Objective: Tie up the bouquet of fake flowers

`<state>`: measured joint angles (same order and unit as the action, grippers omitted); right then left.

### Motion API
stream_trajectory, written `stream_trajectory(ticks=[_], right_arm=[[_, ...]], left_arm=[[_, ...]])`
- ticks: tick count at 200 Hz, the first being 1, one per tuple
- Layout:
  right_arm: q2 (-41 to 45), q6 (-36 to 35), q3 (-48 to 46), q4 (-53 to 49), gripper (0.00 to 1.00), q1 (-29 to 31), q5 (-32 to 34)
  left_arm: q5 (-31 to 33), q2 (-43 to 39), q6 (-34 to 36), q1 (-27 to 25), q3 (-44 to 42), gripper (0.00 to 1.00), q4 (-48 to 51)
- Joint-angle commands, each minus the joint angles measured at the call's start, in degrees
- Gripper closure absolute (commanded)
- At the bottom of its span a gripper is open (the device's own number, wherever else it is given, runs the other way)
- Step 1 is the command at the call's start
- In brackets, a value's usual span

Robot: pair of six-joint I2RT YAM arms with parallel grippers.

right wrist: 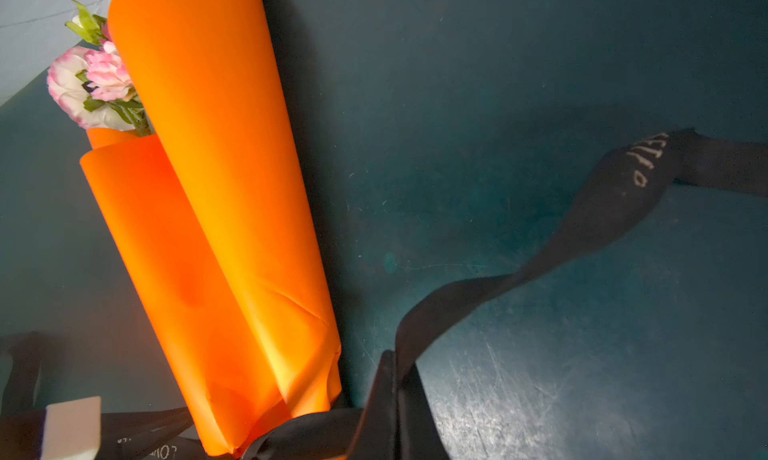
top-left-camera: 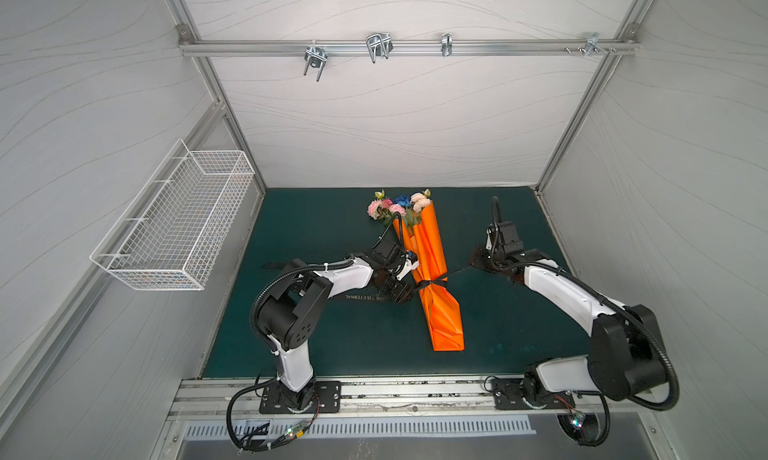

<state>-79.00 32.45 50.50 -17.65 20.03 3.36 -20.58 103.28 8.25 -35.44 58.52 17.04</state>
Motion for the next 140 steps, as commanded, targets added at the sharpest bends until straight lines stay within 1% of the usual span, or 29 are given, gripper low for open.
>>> stream_trajectory(ticks=[1, 14, 19, 33, 42, 54, 69, 97, 106, 140], right_arm=[[0.90, -2.40, 1.13, 1.00, 1.00, 0.68, -0.97], [0.94, -2.59, 1.61, 0.86, 1.00, 0.97, 0.10], [1.09, -2.55, 1.76, 0.83, 1.00, 1.13, 0.75], [1.80, -3.18, 1.38, 1.40, 1.00, 1.29, 2.45], [2.47, -3.62, 1.04, 1.64, 1.00, 1.41, 4.06], [3.13, -4.62, 1.30, 1.24, 1.00, 1.42, 6.13], [2.64, -6.73, 2.68, -0.02, 1.00, 1.37, 8.52], [-2.65, -10.32, 6.55, -4.97, 1.00, 1.23, 15.24], [-4.39, -9.87, 6.99, -6.31, 1.00, 1.08, 18.26], [-7.78, -9.30, 6.01, -6.45, 1.00, 1.06, 28.67]], left_arm=[[2.27, 3.59, 1.07, -1.58, 2.71, 0.37, 0.63], [2.83, 4.99, 1.00, -1.76, 3.57, 0.40, 1.16], [3.41, 5.37, 0.77, -1.78, 3.70, 0.42, 1.39], [5.40, 5.57, 0.27, -1.78, 3.63, 0.63, 1.42], [6.03, 5.38, 0.16, -1.79, 3.44, 0.72, 1.66], [6.67, 4.99, 0.19, -1.80, 3.07, 0.87, 1.77], [7.10, 4.79, 0.11, -1.82, 2.67, 1.00, 1.38], [7.89, 5.27, -0.60, -1.78, 2.56, 1.00, 1.04], [8.20, 5.27, -0.97, -1.81, 2.15, 1.00, 0.70], [11.04, 4.33, -1.06, -1.67, 1.02, 1.00, 0.01]])
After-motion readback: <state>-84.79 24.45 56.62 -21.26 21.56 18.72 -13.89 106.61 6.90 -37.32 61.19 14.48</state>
